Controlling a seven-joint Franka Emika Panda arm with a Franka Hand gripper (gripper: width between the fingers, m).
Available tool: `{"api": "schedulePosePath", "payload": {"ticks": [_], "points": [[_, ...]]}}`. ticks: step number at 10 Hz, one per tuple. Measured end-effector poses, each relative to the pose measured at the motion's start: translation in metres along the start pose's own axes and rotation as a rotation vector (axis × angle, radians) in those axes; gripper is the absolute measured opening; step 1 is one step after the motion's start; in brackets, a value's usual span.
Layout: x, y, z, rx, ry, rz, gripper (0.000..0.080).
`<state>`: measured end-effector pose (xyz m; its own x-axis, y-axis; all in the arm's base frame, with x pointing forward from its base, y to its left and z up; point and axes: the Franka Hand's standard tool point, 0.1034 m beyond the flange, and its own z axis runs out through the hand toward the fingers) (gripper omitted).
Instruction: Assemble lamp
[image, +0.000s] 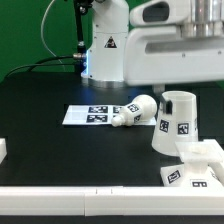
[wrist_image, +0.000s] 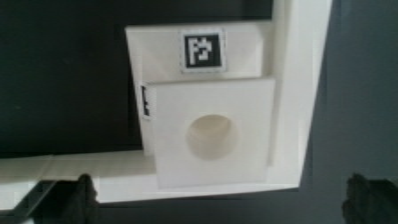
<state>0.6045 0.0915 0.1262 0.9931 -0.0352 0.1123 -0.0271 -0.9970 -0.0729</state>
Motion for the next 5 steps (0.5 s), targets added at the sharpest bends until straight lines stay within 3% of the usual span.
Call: {"api": "schedulePosePath", "payload": {"ticks": [1,5], "points": [[-0.0023,0.0041,-0.0058,0.006,-0.024,0.046,0.0699],[-0.0025,0.0045,-0.0037,0.005,-0.025,0.045,0.0699]]}}
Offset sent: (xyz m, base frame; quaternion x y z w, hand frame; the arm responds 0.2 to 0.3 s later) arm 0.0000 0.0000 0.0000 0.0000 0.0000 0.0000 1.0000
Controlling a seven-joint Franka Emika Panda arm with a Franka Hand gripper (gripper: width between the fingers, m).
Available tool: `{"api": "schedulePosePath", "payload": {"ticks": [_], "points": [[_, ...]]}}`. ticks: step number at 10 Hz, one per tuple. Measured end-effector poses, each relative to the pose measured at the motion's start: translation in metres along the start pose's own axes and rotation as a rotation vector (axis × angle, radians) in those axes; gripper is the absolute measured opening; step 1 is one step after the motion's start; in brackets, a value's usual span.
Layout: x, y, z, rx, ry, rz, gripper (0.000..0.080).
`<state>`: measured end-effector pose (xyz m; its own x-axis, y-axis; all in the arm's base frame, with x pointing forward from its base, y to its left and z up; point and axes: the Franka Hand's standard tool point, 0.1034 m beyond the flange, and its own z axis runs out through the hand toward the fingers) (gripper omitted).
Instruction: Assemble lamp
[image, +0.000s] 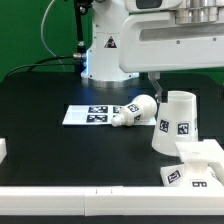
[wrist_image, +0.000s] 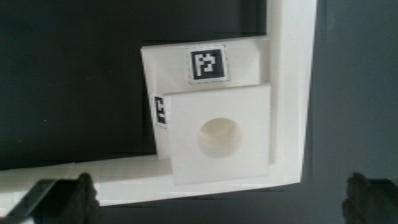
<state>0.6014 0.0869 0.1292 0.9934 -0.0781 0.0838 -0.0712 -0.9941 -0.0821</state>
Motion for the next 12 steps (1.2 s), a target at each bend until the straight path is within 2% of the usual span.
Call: {"api": "schedulePosePath", "payload": {"ticks": [2,3,4,5,6,7,11,12], "points": [[-0.004,0.002,-0.002,-0.002,-0.008,-0.011,0.0699],[-0.018,0.008,-0.011,0.0,-0.023,-0.008,0.0699],[-0.043,0.023,-0.023,0.017,-0.036,0.051,0.0699],[-0.065,0.029,-0.033,0.019,-0.051,0.123,0.0699],[-0.084,0.034,-0.039,0.033,-0.061,0.181,0.0699],[-0.087,0.037,-0.04,0.057,-0.064,0.229,0.0699],[-0.086,0.036,-0.038,0.055,-0.065,0.21,0.0699],[-0.09,0.037,-0.037,0.053,-0.069,0.221,0.0699]]}}
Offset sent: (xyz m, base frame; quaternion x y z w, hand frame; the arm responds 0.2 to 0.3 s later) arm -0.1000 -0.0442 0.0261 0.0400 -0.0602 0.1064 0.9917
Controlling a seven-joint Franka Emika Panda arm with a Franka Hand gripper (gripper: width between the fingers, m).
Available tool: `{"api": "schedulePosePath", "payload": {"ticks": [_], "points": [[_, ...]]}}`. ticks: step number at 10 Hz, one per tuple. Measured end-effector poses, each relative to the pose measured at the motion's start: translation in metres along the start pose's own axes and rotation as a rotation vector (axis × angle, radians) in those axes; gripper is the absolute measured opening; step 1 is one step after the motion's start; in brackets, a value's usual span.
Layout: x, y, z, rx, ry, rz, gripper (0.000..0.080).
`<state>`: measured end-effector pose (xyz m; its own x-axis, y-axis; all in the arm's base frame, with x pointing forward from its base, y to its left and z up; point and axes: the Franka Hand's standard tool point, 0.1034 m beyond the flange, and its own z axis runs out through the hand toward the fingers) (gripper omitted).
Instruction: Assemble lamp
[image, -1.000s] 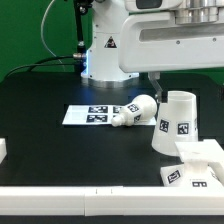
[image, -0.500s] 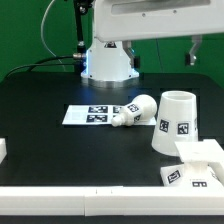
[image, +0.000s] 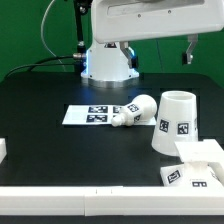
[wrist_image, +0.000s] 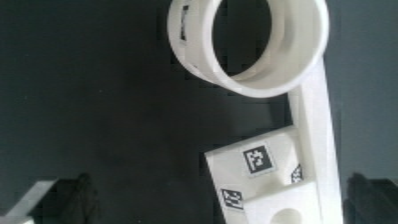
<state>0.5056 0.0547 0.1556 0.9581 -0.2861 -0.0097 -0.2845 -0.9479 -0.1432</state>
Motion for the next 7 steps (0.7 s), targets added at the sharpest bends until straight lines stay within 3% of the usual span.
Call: {"api": "schedulePosePath", "payload": {"ticks": [2,3,5,7], "points": [[-0.046,0.015,0.015,-0.032,-0.027,0.069,0.0699],[-0.061,0.015,0.022,-0.067,-0.022,-0.002,0.0699],[-0.055,0.008,0.017,-0.065,-0.009,-0.09,0.0699],[-0.057,0.009,0.018,-0.066,-0.016,-0.172,0.0699]]}}
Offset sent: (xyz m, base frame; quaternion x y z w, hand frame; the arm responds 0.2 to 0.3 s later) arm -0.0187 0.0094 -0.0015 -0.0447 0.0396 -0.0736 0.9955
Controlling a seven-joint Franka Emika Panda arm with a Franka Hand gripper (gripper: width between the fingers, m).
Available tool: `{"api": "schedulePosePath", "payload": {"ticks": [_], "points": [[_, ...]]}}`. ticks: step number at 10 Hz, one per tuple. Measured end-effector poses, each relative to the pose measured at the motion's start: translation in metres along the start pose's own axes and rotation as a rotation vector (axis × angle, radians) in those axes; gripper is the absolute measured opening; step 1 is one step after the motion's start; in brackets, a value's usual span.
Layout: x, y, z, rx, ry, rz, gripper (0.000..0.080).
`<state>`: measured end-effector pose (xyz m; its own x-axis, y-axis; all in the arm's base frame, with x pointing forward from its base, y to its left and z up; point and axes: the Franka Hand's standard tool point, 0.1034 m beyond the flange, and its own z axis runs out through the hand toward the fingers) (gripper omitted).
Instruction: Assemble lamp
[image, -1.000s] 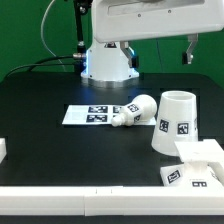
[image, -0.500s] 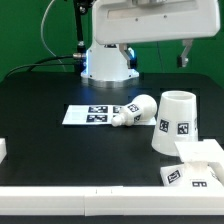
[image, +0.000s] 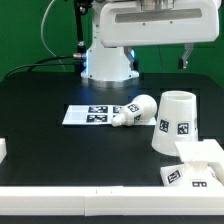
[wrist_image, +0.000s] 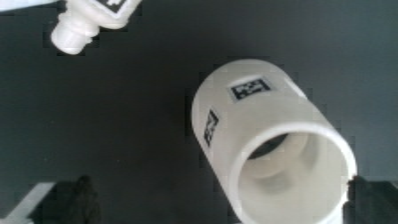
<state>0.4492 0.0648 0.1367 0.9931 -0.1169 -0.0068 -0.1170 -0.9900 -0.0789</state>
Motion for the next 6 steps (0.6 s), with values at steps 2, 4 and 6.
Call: {"api": "schedulePosePath", "payload": {"ticks": [2,4,6], "points": [[-0.001,0.0,0.001,0.0,-0.001,0.04,0.0699],[-0.015,0.005,0.01,0.003,-0.03,0.142,0.0699],[-0.008,0.004,0.005,0.026,-0.021,0.346,0.0699]]}}
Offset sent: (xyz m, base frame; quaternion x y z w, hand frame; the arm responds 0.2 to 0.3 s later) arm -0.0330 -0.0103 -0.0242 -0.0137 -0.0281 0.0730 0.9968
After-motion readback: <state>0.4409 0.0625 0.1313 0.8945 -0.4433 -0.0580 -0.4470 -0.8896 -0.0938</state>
